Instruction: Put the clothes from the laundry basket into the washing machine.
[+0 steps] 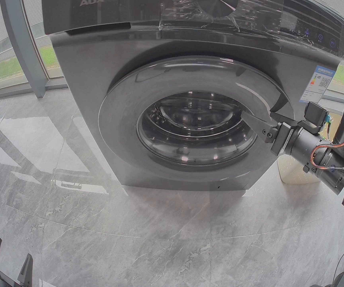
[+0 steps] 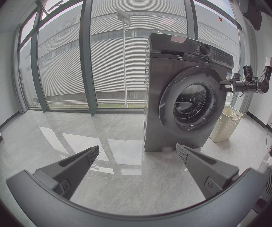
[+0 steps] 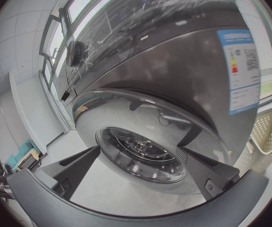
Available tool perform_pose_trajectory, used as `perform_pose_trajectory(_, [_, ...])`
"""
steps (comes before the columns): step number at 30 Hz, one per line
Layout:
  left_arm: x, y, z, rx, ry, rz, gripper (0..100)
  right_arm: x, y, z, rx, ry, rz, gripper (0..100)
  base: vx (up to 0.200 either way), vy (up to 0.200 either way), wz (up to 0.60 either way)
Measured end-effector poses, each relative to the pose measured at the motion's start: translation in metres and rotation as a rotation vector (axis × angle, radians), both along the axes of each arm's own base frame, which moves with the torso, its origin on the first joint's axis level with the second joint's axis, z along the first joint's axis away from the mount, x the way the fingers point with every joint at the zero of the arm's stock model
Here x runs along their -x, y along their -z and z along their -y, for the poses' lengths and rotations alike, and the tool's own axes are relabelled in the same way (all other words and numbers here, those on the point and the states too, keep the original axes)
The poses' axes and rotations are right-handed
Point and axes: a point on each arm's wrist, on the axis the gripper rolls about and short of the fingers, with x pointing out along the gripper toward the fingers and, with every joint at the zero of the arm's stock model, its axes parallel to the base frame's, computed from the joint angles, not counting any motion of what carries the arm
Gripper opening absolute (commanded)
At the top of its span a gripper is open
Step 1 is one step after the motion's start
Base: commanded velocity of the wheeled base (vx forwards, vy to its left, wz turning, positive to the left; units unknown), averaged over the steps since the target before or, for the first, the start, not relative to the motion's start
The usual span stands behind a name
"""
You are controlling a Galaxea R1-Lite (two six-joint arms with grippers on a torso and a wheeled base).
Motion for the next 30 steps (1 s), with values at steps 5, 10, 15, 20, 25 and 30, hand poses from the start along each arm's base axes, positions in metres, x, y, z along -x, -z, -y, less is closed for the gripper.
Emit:
perform_pose_trajectory(5, [0.000,0.000,0.000,0.002,-0.001,0.000,100,0.000,0.001,0.001,0.006,0.003,-0.015,100,0.000,0.000,0.00])
perform_pose_trajectory(10, [0.000,0.000,0.000,0.002,-0.001,-0.002,100,0.002,0.003,0.003,0.005,0.032,-0.013,100,0.000,0.000,0.00])
perform_pose_trajectory(15, [0.000,0.000,0.000,0.002,0.000,-0.001,100,0.010,0.008,0.008,0.018,0.040,-0.013,100,0.000,0.000,0.00])
perform_pose_trajectory(20, [0.000,0.000,0.000,0.003,0.000,-0.001,100,0.036,0.026,0.010,0.068,-0.047,-0.055,100,0.000,0.000,0.00])
perform_pose_trajectory(25, [0.000,0.000,0.000,0.004,-0.001,-0.001,100,0.076,0.060,0.022,0.150,-0.163,-0.142,100,0.000,0.000,0.00])
perform_pose_trajectory(30, [0.000,0.000,0.000,0.004,0.000,-0.001,100,0.109,0.071,0.047,0.165,-0.173,-0.128,100,0.000,0.000,0.00])
